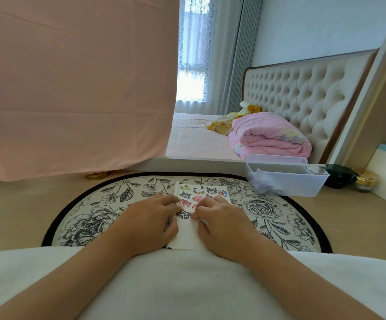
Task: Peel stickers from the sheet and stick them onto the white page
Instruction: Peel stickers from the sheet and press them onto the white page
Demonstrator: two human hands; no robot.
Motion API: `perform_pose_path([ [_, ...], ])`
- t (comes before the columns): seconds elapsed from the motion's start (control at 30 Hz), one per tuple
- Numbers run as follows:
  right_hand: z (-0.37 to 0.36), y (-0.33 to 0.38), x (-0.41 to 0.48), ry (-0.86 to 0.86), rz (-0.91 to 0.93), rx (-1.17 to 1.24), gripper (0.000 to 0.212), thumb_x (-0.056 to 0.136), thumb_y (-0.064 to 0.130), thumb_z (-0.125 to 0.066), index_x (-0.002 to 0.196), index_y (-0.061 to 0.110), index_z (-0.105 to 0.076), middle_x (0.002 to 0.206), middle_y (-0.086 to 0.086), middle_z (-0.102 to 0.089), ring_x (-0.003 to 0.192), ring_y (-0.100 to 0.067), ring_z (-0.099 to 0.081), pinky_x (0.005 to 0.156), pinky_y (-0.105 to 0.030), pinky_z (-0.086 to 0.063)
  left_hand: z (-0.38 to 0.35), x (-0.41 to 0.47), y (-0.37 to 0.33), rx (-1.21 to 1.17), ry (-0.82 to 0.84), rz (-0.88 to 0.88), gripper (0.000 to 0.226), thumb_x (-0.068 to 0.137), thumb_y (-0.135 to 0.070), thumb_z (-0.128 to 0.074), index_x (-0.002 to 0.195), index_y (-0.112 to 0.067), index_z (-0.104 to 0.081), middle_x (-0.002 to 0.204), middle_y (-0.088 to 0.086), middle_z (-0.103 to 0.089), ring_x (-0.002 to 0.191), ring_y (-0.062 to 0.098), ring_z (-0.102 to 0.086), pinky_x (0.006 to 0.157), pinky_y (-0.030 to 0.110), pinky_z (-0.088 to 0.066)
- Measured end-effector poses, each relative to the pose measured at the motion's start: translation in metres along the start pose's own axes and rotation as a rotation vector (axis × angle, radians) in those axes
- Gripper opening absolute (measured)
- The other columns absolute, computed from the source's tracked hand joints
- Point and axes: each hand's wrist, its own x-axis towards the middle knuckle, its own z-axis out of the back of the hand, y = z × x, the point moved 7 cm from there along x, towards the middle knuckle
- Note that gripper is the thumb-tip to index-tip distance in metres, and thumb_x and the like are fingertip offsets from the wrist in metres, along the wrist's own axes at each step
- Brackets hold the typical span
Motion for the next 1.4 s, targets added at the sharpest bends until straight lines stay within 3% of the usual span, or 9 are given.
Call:
perform_pose_path([
  [0.2, -0.004, 0.002, 0.002, 0.035, 0.018, -0.026, 0.044, 0.095, 0.031, -0.035, 0.133, 0.027, -0.058, 0.129, 0.004, -0.056, 0.115, -0.023, -0.050, 0.092, -0.042, -0.049, -0.007, 0.003, 0.003, 0.028, 0.075, -0.029, 0.066, 0.090, -0.051, -0.016, 0.145, -0.032, -0.049, 0.145, -0.013, -0.042, 0.128, 0.008, -0.040, 0.097, 0.030, -0.045],
  [0.37, -0.004, 0.003, 0.003, 0.057, 0.018, -0.045, 0.041, 0.097, 0.032, -0.036, 0.127, 0.027, -0.064, 0.129, 0.005, -0.055, 0.115, -0.022, -0.050, 0.089, -0.040, -0.048, 0.006, 0.001, -0.004, 0.052, -0.019, -0.119, 0.044, 0.091, -0.042, -0.038, 0.115, -0.033, -0.074, 0.126, -0.013, -0.061, 0.118, 0.007, -0.052, 0.076, 0.021, -0.047],
  [0.5, -0.005, 0.002, 0.003, 0.071, 0.012, -0.038, 0.043, 0.096, 0.032, -0.035, 0.129, 0.027, -0.063, 0.131, 0.005, -0.054, 0.118, -0.023, -0.049, 0.091, -0.040, -0.047, 0.010, -0.005, -0.011, -0.046, -0.031, -0.169, 0.034, 0.091, -0.040, -0.047, 0.104, -0.036, -0.078, 0.108, -0.023, -0.065, 0.105, 0.001, -0.056, 0.069, 0.018, -0.048],
  [0.6, -0.005, 0.002, 0.003, 0.058, 0.016, -0.040, 0.041, 0.098, 0.031, -0.037, 0.131, 0.027, -0.061, 0.132, 0.004, -0.054, 0.118, -0.023, -0.049, 0.093, -0.042, -0.047, 0.008, -0.007, -0.007, -0.124, -0.052, -0.091, 0.038, 0.088, -0.042, -0.045, 0.108, -0.036, -0.076, 0.107, -0.026, -0.065, 0.108, -0.003, -0.054, 0.072, 0.025, -0.056],
  [0.73, -0.005, 0.002, 0.001, 0.036, 0.026, -0.037, 0.046, 0.094, 0.032, -0.032, 0.131, 0.032, -0.060, 0.126, 0.003, -0.057, 0.111, -0.024, -0.052, 0.088, -0.043, -0.049, 0.004, -0.006, -0.009, -0.047, -0.023, -0.079, 0.046, 0.089, -0.042, -0.039, 0.123, -0.034, -0.069, 0.118, -0.025, -0.063, 0.112, 0.000, -0.052, 0.081, 0.026, -0.054],
  [0.93, -0.003, 0.001, 0.001, 0.009, 0.026, -0.044, 0.039, 0.097, 0.033, -0.037, 0.121, 0.031, -0.069, 0.125, 0.005, -0.062, 0.112, -0.023, -0.053, 0.086, -0.039, -0.049, 0.005, -0.006, -0.012, -0.007, -0.026, -0.055, 0.046, 0.088, -0.044, -0.036, 0.116, -0.033, -0.072, 0.104, -0.020, -0.065, 0.099, 0.004, -0.057, 0.066, 0.029, -0.056],
  [1.07, -0.002, 0.000, 0.001, -0.018, 0.016, -0.040, 0.040, 0.095, 0.034, -0.037, 0.115, 0.030, -0.072, 0.121, 0.008, -0.065, 0.108, -0.021, -0.056, 0.083, -0.038, -0.050, 0.007, -0.007, -0.011, -0.032, -0.036, -0.049, 0.044, 0.090, -0.045, -0.037, 0.111, -0.031, -0.074, 0.103, -0.021, -0.065, 0.097, 0.002, -0.059, 0.068, 0.028, -0.057],
  [1.27, -0.002, 0.001, 0.000, 0.003, 0.018, -0.019, 0.054, 0.091, 0.038, -0.023, 0.125, 0.031, -0.064, 0.124, 0.005, -0.061, 0.111, -0.021, -0.053, 0.087, -0.041, -0.051, -0.001, -0.006, -0.009, -0.018, 0.049, -0.065, 0.048, 0.094, -0.050, -0.032, 0.133, -0.043, -0.059, 0.113, -0.023, -0.052, 0.103, -0.001, -0.048, 0.069, 0.023, -0.050],
  [1.4, -0.001, 0.002, -0.001, 0.027, 0.024, -0.037, 0.041, 0.097, 0.036, -0.036, 0.125, 0.033, -0.066, 0.126, 0.007, -0.060, 0.112, -0.021, -0.053, 0.087, -0.040, -0.049, 0.005, -0.006, -0.012, -0.042, -0.008, -0.058, 0.046, 0.091, -0.047, -0.038, 0.120, -0.037, -0.071, 0.096, -0.021, -0.057, 0.091, -0.001, -0.051, 0.061, 0.028, -0.054],
])
